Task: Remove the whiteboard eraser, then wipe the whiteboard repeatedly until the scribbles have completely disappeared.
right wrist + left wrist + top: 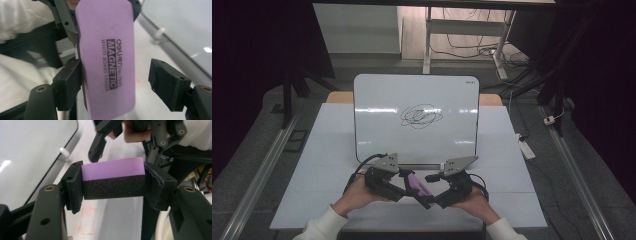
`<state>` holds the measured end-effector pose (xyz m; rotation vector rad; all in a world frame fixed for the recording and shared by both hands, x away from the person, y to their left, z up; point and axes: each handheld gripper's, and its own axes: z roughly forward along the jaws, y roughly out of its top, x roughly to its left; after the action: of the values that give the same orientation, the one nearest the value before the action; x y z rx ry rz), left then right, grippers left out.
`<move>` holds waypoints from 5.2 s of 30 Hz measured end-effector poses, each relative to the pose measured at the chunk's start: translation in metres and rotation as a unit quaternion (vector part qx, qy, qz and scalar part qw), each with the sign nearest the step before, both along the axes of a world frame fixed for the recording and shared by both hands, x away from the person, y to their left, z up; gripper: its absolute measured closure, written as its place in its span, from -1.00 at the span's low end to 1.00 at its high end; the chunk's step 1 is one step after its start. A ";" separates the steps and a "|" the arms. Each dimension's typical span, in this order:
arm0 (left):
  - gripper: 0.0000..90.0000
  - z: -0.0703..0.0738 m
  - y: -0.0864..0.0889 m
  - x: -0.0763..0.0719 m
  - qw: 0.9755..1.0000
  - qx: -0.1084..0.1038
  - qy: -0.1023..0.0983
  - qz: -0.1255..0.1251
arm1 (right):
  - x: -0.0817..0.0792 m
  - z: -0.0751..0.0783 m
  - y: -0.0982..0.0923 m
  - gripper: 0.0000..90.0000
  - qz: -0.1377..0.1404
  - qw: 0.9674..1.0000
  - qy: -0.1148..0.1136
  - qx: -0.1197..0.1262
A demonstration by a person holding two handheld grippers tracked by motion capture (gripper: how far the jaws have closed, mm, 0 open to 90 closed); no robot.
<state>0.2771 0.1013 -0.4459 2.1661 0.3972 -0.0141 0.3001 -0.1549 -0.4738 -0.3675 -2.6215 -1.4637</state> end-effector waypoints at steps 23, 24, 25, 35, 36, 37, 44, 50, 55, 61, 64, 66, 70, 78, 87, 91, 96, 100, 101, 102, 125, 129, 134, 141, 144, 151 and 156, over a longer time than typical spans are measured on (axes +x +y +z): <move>-0.53 0.002 0.012 -0.001 0.998 -0.037 -0.006 0.054 | 0.002 0.001 0.000 -0.13 0.001 1.000 0.008 0.012; -0.55 0.002 0.014 -0.001 0.997 -0.039 -0.005 0.065 | 0.003 0.002 -0.002 -0.13 -0.020 1.000 -0.002 0.015; -0.55 0.002 0.017 -0.001 0.996 -0.041 -0.003 0.075 | 0.003 0.002 -0.003 -0.13 -0.030 0.999 -0.009 0.016; -0.56 -0.008 0.053 -0.005 0.984 -0.033 0.014 0.175 | 0.001 0.008 -0.010 -0.13 -0.138 0.987 -0.082 0.010; -0.56 -0.009 0.058 -0.007 0.983 -0.032 0.015 0.183 | 0.001 0.008 -0.010 -0.13 -0.138 0.987 -0.082 0.010; -0.55 -0.010 0.063 -0.009 0.982 -0.030 0.017 0.188 | 0.001 0.009 -0.011 -0.13 -0.147 0.985 -0.088 0.013; -0.55 -0.026 0.102 -0.027 0.972 -0.026 0.027 0.231 | -0.003 0.015 -0.017 -0.13 -0.190 0.974 -0.127 0.009; -0.55 -0.040 0.129 -0.036 0.963 -0.019 0.031 0.268 | -0.002 0.015 -0.022 -0.13 -0.212 0.966 -0.148 0.001; -0.55 -0.047 0.141 -0.039 0.957 -0.015 0.031 0.289 | -0.002 0.016 -0.026 -0.12 -0.222 0.962 -0.156 0.002; -0.56 -0.051 0.141 -0.039 0.955 -0.006 0.025 0.297 | 0.000 0.016 -0.030 -0.13 -0.230 0.960 -0.158 0.000; -0.56 -0.054 0.142 -0.039 0.953 -0.005 0.024 0.302 | 0.000 0.017 -0.030 -0.13 -0.234 0.959 -0.162 -0.004; -0.57 -0.055 0.142 -0.039 0.953 -0.004 0.027 0.302 | 0.000 0.018 -0.031 -0.13 -0.240 0.956 -0.166 -0.005; -0.58 -0.055 0.143 -0.039 0.953 -0.003 0.029 0.301 | 0.003 0.025 -0.028 -0.13 -0.259 0.948 -0.184 -0.013; -0.58 -0.056 0.144 -0.036 0.954 -0.007 0.031 0.300 | 0.038 0.053 -0.017 -0.12 -0.304 0.927 -0.217 -0.030; -0.58 -0.058 0.145 -0.034 0.953 -0.007 0.035 0.302 | 0.068 0.076 -0.009 -0.12 -0.352 0.901 -0.247 -0.051; -0.58 -0.059 0.146 -0.034 0.953 -0.006 0.036 0.302 | 0.079 0.076 -0.004 -0.12 -0.367 0.895 -0.248 -0.050; -0.58 -0.059 0.147 -0.034 0.952 -0.007 0.037 0.305 | 0.092 0.075 0.007 -0.12 -0.395 0.875 -0.269 -0.073; -0.58 -0.060 0.149 -0.033 0.952 -0.007 0.038 0.304 | 0.100 0.078 0.011 -0.12 -0.414 0.865 -0.272 -0.083; -0.58 -0.060 0.149 -0.033 0.952 -0.007 0.038 0.305 | 0.102 0.079 0.012 -0.12 -0.415 0.863 -0.273 -0.086; -0.58 -0.060 0.149 -0.033 0.951 -0.007 0.039 0.305 | 0.103 0.080 0.014 -0.12 -0.418 0.861 -0.276 -0.089; -0.58 -0.062 0.154 -0.033 0.950 -0.007 0.043 0.310 | 0.111 0.078 0.049 -0.11 -0.391 0.878 -0.258 -0.094; -0.58 -0.061 0.155 -0.033 0.949 -0.009 0.043 0.313 | 0.123 0.090 0.036 -0.11 -0.416 0.875 -0.237 -0.069; -0.58 -0.060 0.158 -0.033 0.947 -0.017 0.046 0.318 | 0.115 0.078 0.068 -0.11 -0.372 0.891 -0.247 -0.079; -0.58 -0.061 0.158 -0.034 0.948 -0.016 0.045 0.315 | 0.095 0.055 0.105 -0.11 -0.305 0.913 -0.253 -0.098; -0.58 -0.060 0.159 -0.034 0.947 -0.018 0.046 0.316 | 0.104 0.065 0.087 -0.11 -0.333 0.907 -0.243 -0.088; -0.58 -0.060 0.160 -0.033 0.947 -0.020 0.047 0.318 | 0.124 0.089 0.033 -0.11 -0.406 0.884 -0.227 -0.048; -0.58 -0.060 0.161 -0.032 0.947 -0.023 0.049 0.318 | 0.109 0.069 0.059 -0.11 -0.363 0.900 -0.232 -0.061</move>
<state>0.2448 0.2622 -0.5058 1.9072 1.1240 0.2270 0.4087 -0.0958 -0.4049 -1.2735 -3.1458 -1.7460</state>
